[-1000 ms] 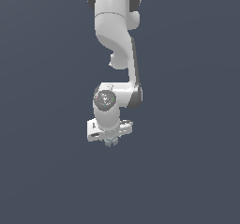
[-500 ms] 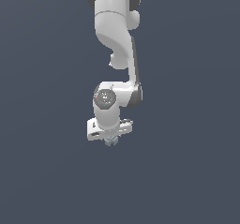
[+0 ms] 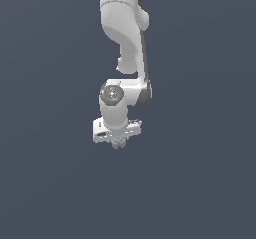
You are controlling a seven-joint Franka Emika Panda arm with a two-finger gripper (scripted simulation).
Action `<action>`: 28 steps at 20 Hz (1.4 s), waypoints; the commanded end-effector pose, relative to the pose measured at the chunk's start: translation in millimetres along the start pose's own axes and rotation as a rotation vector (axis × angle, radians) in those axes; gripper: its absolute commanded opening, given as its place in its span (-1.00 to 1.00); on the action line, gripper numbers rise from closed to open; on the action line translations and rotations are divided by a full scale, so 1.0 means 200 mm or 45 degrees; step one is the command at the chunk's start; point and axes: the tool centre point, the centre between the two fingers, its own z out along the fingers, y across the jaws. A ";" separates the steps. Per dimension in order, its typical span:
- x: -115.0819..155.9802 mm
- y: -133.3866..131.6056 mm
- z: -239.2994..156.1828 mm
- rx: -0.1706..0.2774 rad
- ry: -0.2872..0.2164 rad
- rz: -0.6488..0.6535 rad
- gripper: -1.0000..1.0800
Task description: Pick up the object and move it to a goal position.
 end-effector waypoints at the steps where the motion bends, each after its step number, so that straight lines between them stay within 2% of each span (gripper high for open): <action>1: -0.05 -0.01 -0.04 0.000 0.001 0.000 -1.00; 17: -0.49 -0.10 -0.37 -0.001 0.001 0.000 -1.00; 28: -0.62 -0.12 -0.48 0.000 0.001 0.000 -1.00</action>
